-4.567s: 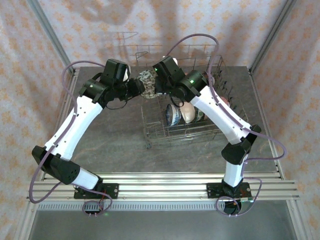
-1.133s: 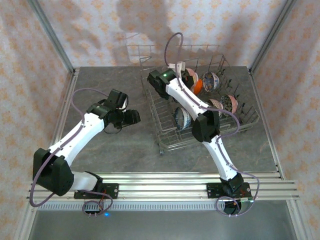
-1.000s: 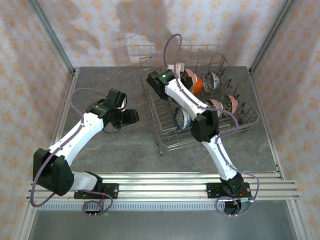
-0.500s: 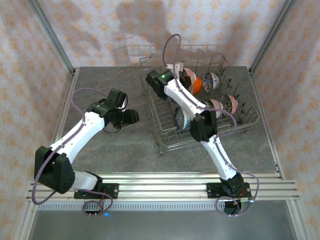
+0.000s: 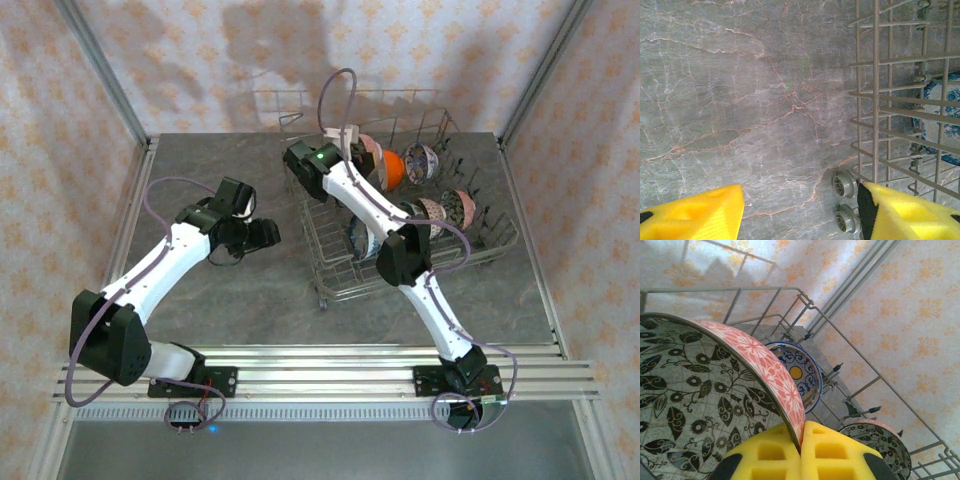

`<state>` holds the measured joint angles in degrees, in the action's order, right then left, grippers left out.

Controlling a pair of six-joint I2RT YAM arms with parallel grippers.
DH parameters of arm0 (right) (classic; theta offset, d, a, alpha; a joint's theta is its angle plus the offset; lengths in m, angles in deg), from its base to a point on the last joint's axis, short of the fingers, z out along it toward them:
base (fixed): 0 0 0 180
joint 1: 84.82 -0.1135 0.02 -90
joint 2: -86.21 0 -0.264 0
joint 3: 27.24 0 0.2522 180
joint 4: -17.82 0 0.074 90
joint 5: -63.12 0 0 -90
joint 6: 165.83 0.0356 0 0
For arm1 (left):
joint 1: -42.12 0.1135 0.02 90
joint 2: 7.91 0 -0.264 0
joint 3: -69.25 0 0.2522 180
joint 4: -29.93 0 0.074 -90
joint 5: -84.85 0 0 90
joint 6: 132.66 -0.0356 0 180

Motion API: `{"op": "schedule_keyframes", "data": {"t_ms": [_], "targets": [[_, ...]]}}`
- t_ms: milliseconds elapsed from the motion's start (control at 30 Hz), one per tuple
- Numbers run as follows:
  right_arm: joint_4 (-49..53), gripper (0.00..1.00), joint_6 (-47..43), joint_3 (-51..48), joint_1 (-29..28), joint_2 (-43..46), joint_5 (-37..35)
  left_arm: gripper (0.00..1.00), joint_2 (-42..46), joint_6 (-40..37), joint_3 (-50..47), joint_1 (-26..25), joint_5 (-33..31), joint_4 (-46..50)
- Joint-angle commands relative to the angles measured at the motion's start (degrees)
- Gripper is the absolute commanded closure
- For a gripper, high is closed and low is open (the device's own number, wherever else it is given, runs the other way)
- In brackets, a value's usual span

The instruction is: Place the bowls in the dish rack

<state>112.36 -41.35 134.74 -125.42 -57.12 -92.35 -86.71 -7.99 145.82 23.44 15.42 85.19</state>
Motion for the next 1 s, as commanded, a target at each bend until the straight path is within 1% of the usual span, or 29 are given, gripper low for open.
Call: {"op": "schedule_keyframes", "data": {"t_ms": [0, 200, 500, 667, 833, 967], "targets": [[1.09, 1.00, 0.28, 1.13, -0.89, -2.80, -5.81, 0.37, -0.04, 0.57, -0.57, 0.43, 0.34, -0.93], [2.45, 1.00, 1.50, 1.19, -0.70, -3.63, -8.61, 0.37, -0.21, 0.57, -0.70, 0.42, 0.56, -1.10], [3.02, 1.00, 0.79, -0.54, -0.07, -4.59, -9.65, 0.37, -0.67, 0.66, -0.64, 0.35, 1.07, -1.29], [7.55, 1.00, 5.79, -0.89, 0.61, -5.47, -8.92, 0.37, -0.65, 0.74, -0.81, 0.41, 1.23, -1.06], [13.01, 1.00, 14.39, -2.76, 1.31, -5.42, -6.95, 0.37, -0.56, 0.92, -1.04, 0.40, 1.45, -1.20], [12.54, 1.00, 15.01, -4.05, 1.27, -5.12, -6.51, 0.37, -0.80, 1.17, -1.10, 0.40, 1.58, -1.44]]}}
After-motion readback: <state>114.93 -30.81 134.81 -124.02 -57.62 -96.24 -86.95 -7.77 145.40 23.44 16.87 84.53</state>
